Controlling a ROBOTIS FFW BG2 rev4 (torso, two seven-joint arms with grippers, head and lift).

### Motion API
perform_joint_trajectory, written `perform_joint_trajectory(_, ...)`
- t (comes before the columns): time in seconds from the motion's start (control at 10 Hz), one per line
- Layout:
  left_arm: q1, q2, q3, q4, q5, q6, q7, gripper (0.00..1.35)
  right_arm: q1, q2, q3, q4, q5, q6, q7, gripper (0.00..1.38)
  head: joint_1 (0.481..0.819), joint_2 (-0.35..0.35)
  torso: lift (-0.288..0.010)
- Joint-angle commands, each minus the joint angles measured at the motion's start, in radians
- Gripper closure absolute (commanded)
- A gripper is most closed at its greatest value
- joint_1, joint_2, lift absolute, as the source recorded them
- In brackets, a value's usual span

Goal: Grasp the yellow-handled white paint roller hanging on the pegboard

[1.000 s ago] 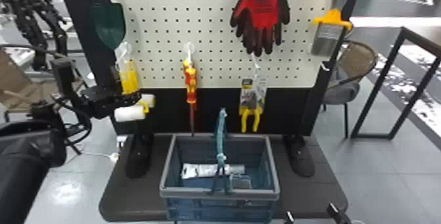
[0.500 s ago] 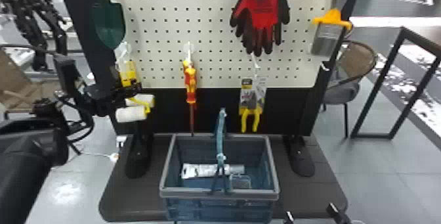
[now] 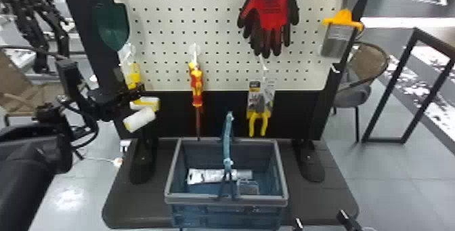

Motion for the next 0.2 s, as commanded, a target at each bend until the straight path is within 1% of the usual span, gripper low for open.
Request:
perform_joint_trajectory(0.0,0.0,0.0,0.0,0.0,0.001,-0.002,0.0,1.22,0.0,0.0,0.0,0.0,0.0,0.0,0.001,0.07,0.549,0.0,-0.1)
perform_joint_trajectory(0.1,0.001,0.0,-0.002,0.0,-0.001,-0.008,0.0,1.22,0.0,0.0,0.0,0.001,0.0,0.0,0.0,0.07,0.549,0.0,-0.1)
